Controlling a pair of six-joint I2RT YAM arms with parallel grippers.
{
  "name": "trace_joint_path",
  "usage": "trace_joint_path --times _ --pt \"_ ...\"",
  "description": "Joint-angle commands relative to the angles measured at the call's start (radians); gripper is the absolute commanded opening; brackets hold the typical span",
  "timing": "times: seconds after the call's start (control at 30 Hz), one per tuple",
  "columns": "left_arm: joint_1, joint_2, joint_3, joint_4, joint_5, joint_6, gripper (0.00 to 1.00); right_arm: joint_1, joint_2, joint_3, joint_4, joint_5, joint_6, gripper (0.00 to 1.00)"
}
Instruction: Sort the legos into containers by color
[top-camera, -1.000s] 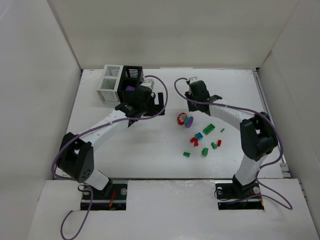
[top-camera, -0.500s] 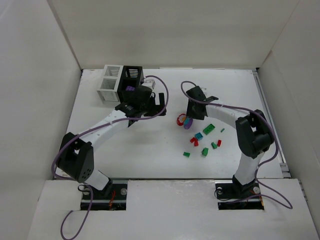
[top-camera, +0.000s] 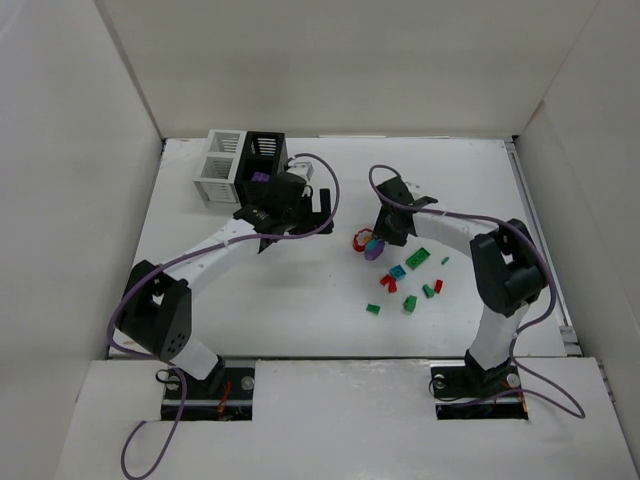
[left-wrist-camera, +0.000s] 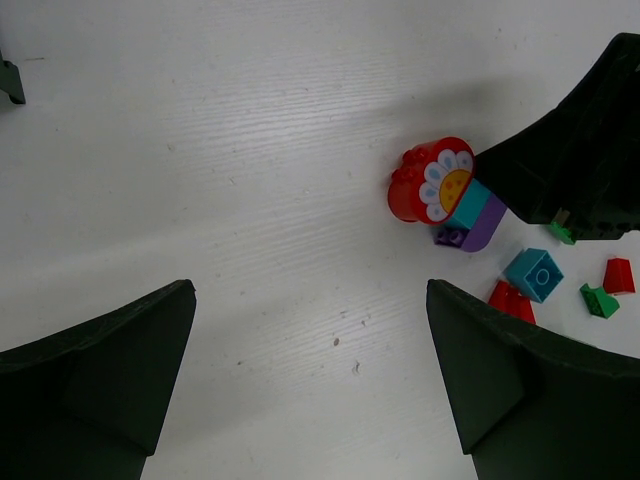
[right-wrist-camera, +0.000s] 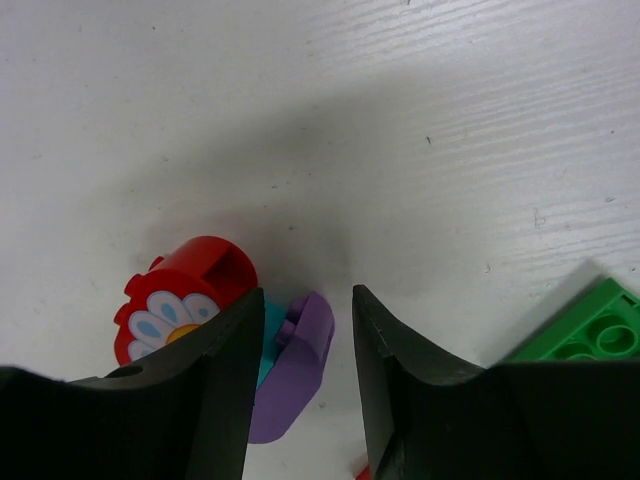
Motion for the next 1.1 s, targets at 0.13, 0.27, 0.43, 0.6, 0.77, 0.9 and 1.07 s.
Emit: trace_joint_path --times 0.13,0.27,0.43,0.6,0.77,0.9,1.07 --pt "-0.005 -0.017 0.025 0.017 0.009 0.013 1.00 0.032 -0.112 -0.033 0.124 0.143 -0.266 0.50" --pt "-0.005 -0.026 0.016 0.026 0.009 0.013 1.00 0.041 -0.197 -0.113 0.243 0.110 -0.540 0.51" --pt "-0.005 -0.017 0.016 0.035 0.018 0.022 1.00 0.050 -0.231 -0.151 0.321 -0.088 -0.852 0.59" --pt "-0.005 -0.017 0.016 0.035 0.027 0.022 1.00 0.059 -0.147 -0.104 0.300 -0.258 -0.937 0.63" --pt "0.004 -0.017 0.016 0.035 0.018 0.022 1.00 0.069 -0.103 -0.075 0.291 -0.318 -0.966 0.65" --pt "0.013 -0.017 0.016 0.035 0.018 0.022 1.00 0.078 -0.070 -0.062 0.262 -0.341 -0.966 0.67" --pt "0.022 -0.008 0.016 0.035 0.018 0.031 1.00 0.098 -0.060 -0.053 0.234 -0.329 -0.966 0.68"
